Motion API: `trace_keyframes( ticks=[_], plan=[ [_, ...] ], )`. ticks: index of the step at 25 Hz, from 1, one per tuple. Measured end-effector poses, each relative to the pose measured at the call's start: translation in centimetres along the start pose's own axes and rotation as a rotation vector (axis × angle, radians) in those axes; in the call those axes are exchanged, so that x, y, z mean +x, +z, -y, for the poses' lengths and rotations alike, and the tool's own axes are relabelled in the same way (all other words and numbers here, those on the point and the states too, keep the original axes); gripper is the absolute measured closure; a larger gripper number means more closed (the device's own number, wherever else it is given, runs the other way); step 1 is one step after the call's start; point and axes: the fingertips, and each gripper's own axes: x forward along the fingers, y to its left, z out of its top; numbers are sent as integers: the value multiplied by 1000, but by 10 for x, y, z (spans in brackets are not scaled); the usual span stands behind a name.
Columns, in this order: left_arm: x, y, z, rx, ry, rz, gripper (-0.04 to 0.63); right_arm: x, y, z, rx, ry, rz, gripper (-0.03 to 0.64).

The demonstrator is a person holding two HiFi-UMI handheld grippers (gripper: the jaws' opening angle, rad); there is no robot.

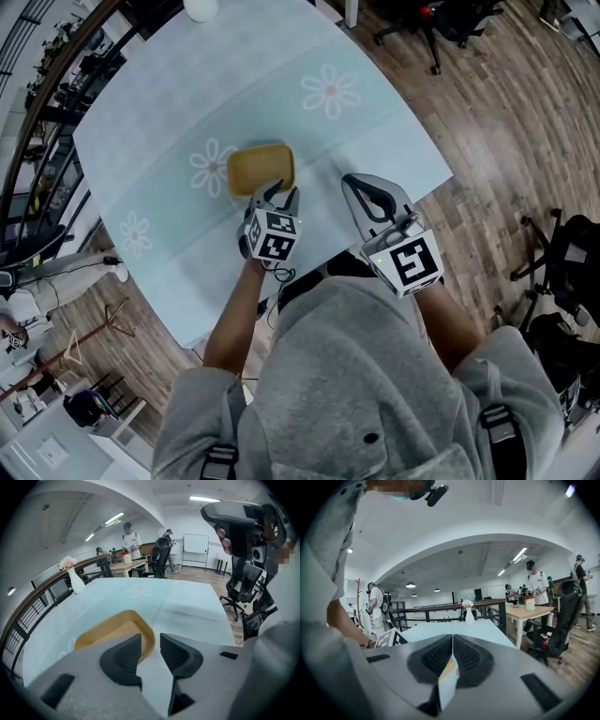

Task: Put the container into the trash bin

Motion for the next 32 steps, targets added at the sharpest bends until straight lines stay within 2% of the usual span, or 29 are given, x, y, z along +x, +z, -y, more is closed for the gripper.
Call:
trace_keyframes(
  ticks=[5, 8, 16, 25, 32],
  plan=[
    [17, -1, 2, 26, 16, -58, 470, 1, -7, 10, 22, -10, -9, 591],
    [20, -6, -3, 32, 43, -86, 504, 1, -9, 10, 23, -6, -10, 591],
    [7, -10, -14, 0, 93, -76, 558, 5, -8, 1, 30, 41, -10, 591],
    [-45, -56, -46, -68, 199, -67, 560, 28, -6, -57, -8, 157, -4, 591],
    [-101, -111, -55, -172, 283, -50, 560, 33, -6, -128, -56, 274, -11, 591]
  ],
)
